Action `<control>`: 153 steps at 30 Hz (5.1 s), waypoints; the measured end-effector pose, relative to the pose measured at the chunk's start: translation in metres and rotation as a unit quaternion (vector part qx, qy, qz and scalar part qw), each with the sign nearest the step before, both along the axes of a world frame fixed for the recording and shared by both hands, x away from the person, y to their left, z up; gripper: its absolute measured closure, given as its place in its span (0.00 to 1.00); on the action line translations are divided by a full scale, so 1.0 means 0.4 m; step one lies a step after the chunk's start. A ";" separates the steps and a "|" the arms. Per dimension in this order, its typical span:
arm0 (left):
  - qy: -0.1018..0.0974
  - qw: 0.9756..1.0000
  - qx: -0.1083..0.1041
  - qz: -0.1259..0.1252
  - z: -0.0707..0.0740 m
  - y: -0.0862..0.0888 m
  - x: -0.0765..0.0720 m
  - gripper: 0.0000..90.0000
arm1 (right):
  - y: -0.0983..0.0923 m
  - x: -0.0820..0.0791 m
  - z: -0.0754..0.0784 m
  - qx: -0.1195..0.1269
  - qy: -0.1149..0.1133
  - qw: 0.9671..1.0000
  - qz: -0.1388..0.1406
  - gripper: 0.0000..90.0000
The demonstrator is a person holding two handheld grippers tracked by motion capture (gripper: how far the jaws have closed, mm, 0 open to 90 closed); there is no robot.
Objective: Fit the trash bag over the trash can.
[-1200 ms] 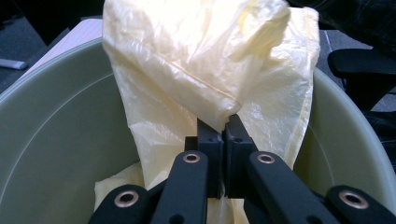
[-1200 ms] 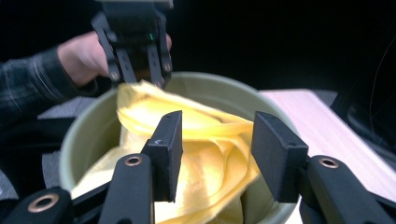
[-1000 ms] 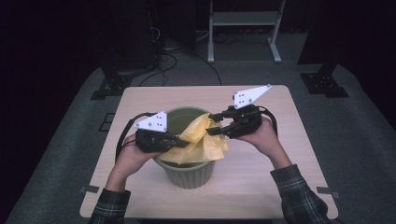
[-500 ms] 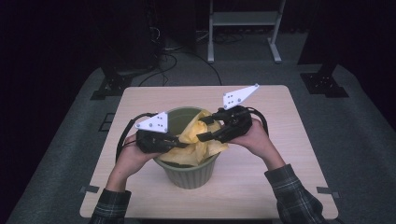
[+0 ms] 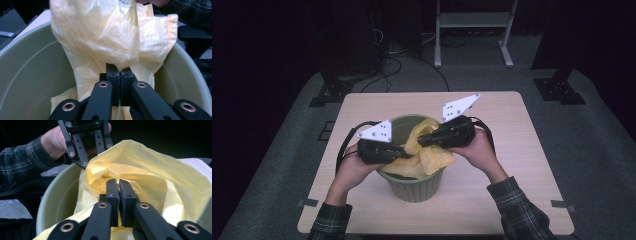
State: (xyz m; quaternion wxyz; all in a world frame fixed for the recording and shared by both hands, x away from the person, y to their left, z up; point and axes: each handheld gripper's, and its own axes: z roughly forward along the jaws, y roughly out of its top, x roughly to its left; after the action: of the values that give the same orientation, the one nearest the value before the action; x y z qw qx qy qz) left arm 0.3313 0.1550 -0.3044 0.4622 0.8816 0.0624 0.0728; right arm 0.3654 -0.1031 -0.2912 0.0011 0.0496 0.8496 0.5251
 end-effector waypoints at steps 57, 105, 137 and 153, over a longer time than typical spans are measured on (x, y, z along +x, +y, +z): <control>-0.002 0.997 -0.065 0.031 0.002 0.073 0.000 0.99 | -0.190 -0.013 -0.012 0.017 0.003 0.998 -0.068 1.00; -0.003 0.993 -0.081 0.084 -0.019 0.207 -0.027 1.00 | -0.304 -0.019 -0.038 0.007 -0.005 0.992 -0.128 0.99; -0.017 0.986 -0.111 0.124 -0.011 0.299 -0.051 1.00 | -0.383 -0.049 0.034 0.101 -0.010 0.980 -0.173 0.57; -0.010 0.985 -0.120 0.124 -0.022 0.315 -0.067 1.00 | -0.237 -0.074 -0.035 0.015 0.035 0.997 -0.061 1.00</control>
State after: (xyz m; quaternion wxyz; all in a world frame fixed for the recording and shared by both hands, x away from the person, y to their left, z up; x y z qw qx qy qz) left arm 0.3047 0.2809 -0.3132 0.5523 0.8045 0.1751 0.1308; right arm 0.3358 -0.1980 -0.3051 0.0030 0.1198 0.8364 0.5348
